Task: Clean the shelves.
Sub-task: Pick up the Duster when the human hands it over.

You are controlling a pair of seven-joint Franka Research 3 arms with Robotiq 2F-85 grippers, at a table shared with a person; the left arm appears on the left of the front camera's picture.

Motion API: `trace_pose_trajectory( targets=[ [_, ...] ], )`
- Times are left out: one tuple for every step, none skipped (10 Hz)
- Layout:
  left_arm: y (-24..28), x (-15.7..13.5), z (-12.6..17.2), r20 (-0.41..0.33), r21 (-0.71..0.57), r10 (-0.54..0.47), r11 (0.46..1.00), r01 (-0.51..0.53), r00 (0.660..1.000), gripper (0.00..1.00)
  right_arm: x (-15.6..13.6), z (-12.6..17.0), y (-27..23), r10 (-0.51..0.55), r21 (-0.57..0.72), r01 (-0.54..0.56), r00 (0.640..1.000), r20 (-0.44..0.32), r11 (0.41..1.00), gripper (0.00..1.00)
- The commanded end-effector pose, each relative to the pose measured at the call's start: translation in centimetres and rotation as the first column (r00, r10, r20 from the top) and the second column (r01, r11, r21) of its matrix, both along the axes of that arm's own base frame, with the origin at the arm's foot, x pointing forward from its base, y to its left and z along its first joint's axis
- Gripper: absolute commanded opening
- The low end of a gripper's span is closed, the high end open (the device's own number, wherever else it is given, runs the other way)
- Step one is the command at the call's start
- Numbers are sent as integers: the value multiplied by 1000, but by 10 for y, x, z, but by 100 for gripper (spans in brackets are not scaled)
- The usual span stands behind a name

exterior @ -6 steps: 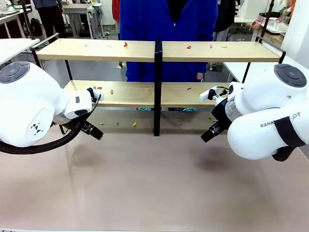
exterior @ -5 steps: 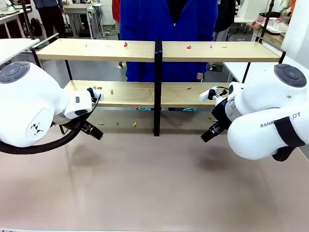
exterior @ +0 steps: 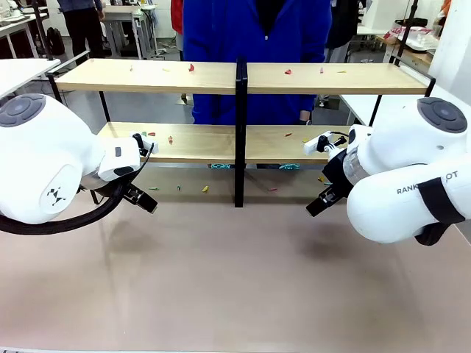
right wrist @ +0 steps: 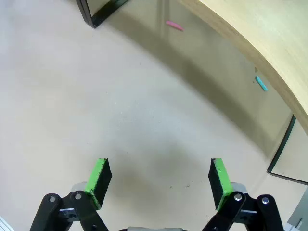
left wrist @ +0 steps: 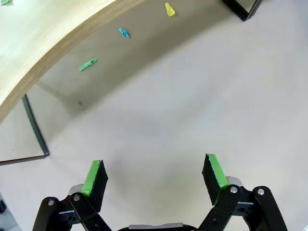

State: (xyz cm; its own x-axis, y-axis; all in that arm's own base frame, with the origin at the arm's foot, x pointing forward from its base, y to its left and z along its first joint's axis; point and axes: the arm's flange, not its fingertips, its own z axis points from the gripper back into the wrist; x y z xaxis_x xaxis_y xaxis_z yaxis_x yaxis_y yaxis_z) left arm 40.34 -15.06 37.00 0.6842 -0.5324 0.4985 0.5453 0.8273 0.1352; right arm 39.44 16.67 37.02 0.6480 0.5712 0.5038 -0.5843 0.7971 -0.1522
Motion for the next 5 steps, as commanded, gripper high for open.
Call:
trace_pose_trajectory(
  targets=[
    [0, 0, 0, 0, 0, -1, 1000, 1, 1000, 100, 0, 0, 0, 0, 1, 0, 1000, 0, 1000, 100],
    [0, 0, 0, 0, 0, -1, 1000, 1, 1000, 100, 0, 0, 0, 0, 1, 0, 1000, 0, 1000, 100],
    [0, 0, 0, 0, 0, -1, 1000, 1, 1000, 100, 0, 0, 0, 0, 1, 0, 1000, 0, 1000, 100],
    [0, 0, 0, 0, 0, -1, 1000, 1, 1000, 100, 0, 0, 0, 0, 0, 0, 1000, 0, 1000, 100],
    [0, 0, 0, 0, 0, 0, 1000, 0, 1000, 100, -9, 21, 6, 51, -25, -50, 998, 44, 998, 100]
  ],
)
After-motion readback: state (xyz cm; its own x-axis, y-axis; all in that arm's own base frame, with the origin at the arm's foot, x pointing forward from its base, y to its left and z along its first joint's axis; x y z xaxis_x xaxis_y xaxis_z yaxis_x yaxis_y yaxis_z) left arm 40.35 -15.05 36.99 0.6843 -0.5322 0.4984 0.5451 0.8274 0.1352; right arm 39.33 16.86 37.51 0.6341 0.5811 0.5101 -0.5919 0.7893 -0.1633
